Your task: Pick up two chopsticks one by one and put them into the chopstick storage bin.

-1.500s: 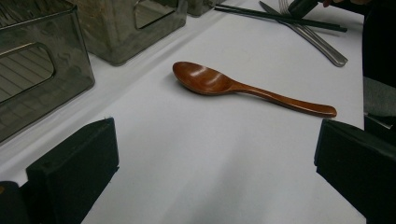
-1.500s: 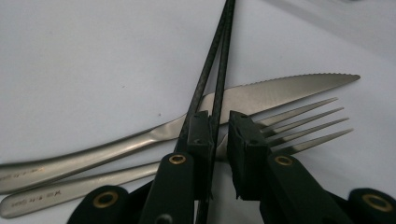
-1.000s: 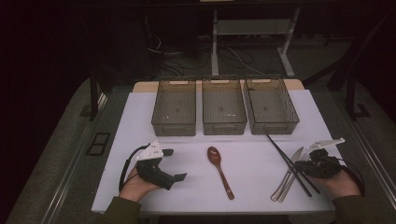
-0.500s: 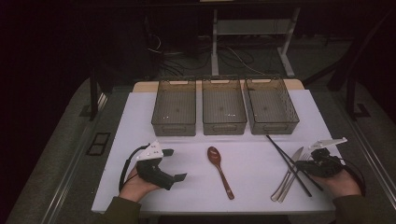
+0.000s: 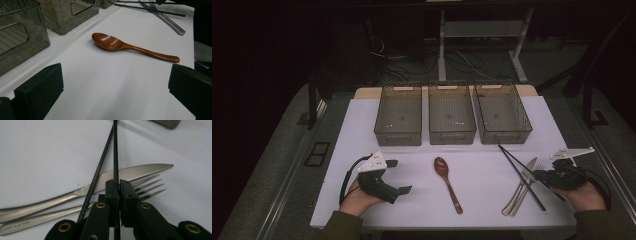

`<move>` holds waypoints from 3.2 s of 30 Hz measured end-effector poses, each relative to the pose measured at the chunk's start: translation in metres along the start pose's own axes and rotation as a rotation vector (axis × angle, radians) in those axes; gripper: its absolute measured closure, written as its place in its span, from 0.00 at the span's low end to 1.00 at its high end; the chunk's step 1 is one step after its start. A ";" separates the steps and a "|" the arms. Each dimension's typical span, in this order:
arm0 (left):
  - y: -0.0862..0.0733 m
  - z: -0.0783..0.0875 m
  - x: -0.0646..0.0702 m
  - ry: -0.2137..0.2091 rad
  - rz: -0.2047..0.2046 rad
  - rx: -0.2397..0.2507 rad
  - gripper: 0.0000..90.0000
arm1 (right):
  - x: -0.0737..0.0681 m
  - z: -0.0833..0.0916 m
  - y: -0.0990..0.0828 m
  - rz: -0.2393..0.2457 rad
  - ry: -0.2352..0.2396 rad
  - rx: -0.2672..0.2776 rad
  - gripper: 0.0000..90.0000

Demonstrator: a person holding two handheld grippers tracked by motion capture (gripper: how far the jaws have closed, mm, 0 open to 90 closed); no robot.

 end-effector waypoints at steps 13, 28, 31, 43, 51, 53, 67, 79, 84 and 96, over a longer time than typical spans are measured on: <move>-0.005 -0.003 -0.002 0.008 -0.007 -0.018 0.00 | -0.009 0.016 0.010 0.005 0.047 0.044 0.95; -0.007 -0.005 -0.003 0.004 0.008 -0.013 0.00 | -0.038 0.024 0.038 0.046 0.141 0.105 0.95; -0.006 -0.004 -0.003 0.003 0.009 -0.009 0.00 | -0.042 0.023 0.049 0.056 0.155 0.127 0.95; -0.004 -0.003 -0.004 0.006 0.021 0.007 0.00 | -0.057 0.004 0.084 0.090 0.193 0.143 0.95; -0.003 -0.004 -0.005 -0.001 0.028 0.014 0.00 | -0.065 -0.010 0.107 0.104 0.207 0.147 0.95; -0.003 -0.004 -0.005 -0.001 0.025 0.014 0.00 | -0.067 -0.013 0.112 0.107 0.209 0.141 0.95; -0.001 -0.004 -0.002 0.000 0.012 0.016 0.00 | -0.087 -0.033 0.159 0.145 0.195 0.124 0.95; 0.002 -0.003 -0.001 -0.004 0.006 0.030 0.00 | -0.102 -0.054 0.193 0.164 0.198 0.091 0.95; 0.002 -0.002 -0.001 -0.007 0.010 0.033 0.00 | -0.109 -0.062 0.206 0.170 0.200 0.089 0.95; 0.003 -0.002 -0.001 -0.003 0.006 0.035 0.00 | -0.128 -0.092 0.239 0.161 0.192 0.067 0.95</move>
Point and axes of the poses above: each handheld gripper's, and its own axes: z roughly backward along the jaws, y roughly out of its top, x roughly to its right, the point moved 10 cm from there along -z, roughly forward along the jaws, and after that the axes turned 7 degrees about x, right-handed, at the moved point
